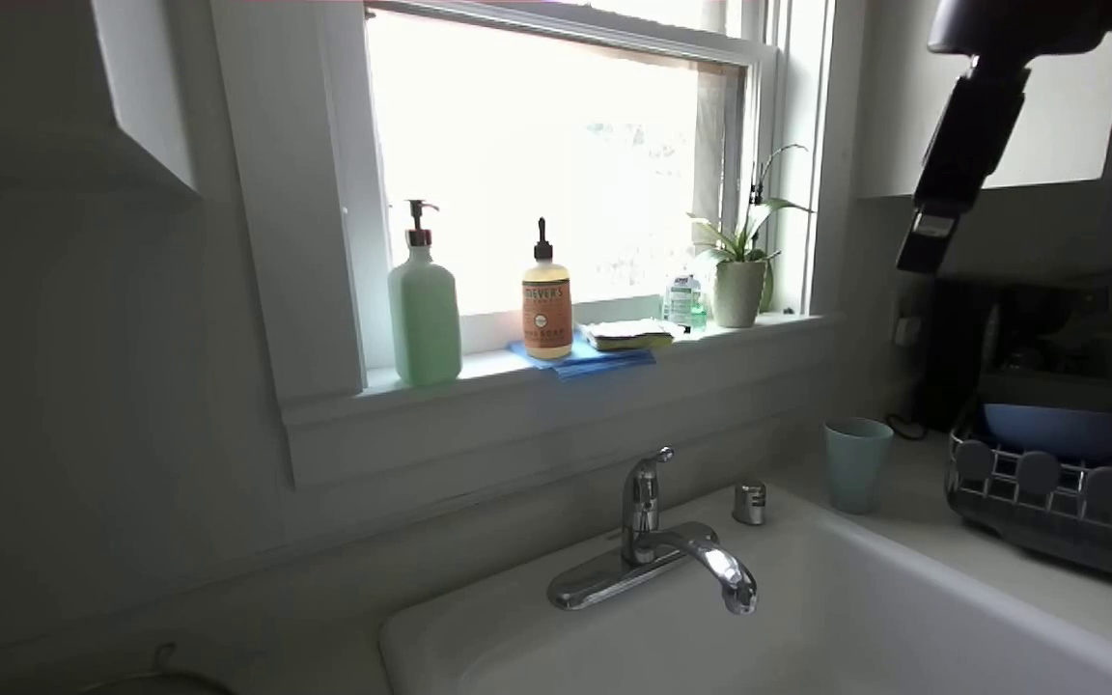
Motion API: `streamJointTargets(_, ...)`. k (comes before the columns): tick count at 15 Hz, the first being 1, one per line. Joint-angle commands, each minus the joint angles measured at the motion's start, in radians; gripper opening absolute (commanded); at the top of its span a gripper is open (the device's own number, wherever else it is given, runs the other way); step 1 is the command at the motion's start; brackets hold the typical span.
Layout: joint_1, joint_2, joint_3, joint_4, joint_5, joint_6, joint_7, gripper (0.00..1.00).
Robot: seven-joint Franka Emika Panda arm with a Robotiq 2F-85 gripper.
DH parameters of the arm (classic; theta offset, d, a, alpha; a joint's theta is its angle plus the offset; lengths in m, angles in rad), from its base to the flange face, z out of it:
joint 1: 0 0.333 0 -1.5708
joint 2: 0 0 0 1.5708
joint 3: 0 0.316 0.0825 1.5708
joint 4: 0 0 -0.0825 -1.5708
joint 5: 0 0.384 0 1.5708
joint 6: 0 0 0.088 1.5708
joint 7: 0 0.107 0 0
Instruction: Place the bottle on the right in-between the two bottles on the left then move the orange pump bottle to the far right.
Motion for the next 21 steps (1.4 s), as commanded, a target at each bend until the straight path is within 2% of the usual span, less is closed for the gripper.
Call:
streamJointTargets(1, -0.027, 0.050, -0.058, 0.053, -0.037, 0.066, -0.038, 1.00)
streamJointTargets(5, -0.054, 0.091, -0.121, 0.111, -0.035, 0.150, -0.094, 1.00)
streamJointTargets(8, -0.097, 0.117, -0.136, 0.152, -0.090, 0.222, -0.071, 1.00)
streamJointTargets(10, -0.115, 0.128, -0.136, 0.180, -0.087, 0.224, -0.030, 1.00)
streamJointTargets(11, -0.098, 0.099, -0.141, 0.135, -0.062, 0.213, -0.065, 1.00)
streamJointTargets(16, -0.108, 0.115, -0.143, 0.163, -0.063, 0.214, -0.054, 1.00)
streamJointTargets(21, -0.154, 0.205, -0.174, 0.245, -0.065, 0.214, 0.010, 1.00)
